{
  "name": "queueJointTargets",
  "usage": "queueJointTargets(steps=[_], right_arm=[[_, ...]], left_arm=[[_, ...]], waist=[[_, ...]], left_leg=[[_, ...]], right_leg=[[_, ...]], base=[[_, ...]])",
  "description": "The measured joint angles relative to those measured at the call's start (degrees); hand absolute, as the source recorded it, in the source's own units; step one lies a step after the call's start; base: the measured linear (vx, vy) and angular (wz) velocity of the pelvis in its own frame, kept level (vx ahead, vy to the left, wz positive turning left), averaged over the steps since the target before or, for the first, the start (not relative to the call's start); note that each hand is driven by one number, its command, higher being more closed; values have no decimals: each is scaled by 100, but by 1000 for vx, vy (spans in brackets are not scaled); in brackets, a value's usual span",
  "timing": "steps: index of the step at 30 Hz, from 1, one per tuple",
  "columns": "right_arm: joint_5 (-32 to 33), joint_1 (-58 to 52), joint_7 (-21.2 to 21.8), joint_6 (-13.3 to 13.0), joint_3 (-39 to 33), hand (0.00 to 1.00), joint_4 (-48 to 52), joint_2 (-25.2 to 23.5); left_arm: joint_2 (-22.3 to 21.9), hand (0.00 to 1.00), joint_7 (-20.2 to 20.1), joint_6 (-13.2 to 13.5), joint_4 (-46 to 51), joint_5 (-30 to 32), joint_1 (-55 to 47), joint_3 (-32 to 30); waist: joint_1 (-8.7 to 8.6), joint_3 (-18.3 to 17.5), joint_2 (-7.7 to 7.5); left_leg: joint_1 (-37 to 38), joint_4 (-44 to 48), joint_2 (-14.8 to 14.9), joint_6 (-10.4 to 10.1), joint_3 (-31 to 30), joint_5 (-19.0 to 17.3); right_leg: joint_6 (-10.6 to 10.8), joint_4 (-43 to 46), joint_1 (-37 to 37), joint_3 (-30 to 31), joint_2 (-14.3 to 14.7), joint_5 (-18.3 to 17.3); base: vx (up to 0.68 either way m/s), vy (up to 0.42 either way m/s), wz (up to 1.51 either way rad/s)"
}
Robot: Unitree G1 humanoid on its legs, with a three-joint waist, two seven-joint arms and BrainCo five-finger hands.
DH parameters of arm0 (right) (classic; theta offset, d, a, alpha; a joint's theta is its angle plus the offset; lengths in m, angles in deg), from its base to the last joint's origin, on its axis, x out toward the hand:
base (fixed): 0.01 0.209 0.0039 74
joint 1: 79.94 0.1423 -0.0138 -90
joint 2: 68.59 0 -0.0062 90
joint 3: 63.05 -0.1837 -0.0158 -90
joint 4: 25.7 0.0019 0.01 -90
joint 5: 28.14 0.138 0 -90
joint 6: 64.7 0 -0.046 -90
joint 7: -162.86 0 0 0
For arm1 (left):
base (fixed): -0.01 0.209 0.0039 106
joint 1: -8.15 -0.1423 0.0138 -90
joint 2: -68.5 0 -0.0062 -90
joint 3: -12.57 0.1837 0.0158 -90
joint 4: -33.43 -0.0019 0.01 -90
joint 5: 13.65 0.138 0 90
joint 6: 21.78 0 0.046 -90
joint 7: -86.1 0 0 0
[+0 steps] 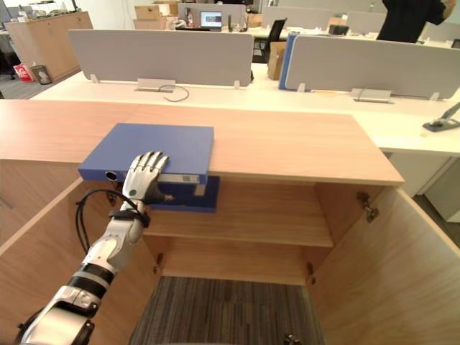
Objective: Walk over to the cabinet, pick up the folder, carry it to the office cabinet, place the folder inside the office cabinet, then close the office cabinet door
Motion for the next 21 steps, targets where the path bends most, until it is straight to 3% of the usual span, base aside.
queueJointTargets(steps=[10,11,21], right_arm=[[0,-9,5,-14,-82,0,45,-9],[-4,-9,5,-14,-82,0,45,-9],[-3,1,6,-54,-76,0,43,-5]], left_arm=[[268,0,-37,-12,-419,214,490,61],[303,100,-37,-26,-482,216,545,106],[336,100,100,-55,-1132,244,1216,179]], waist=[[-53,125,-2],[-58,125,-2],[-118,135,13]], left_leg=[[39,0,2,5,35,-45],[39,0,2,0,39,-49],[88,0,4,-26,100,-71]], right_leg=[[-1,-8,2,13,-7,-4],[-2,-7,4,14,-7,-4],[-12,-9,28,57,-6,-9]], base=[[-29,5,-2],[0,0,0],[-15,1,-2]])
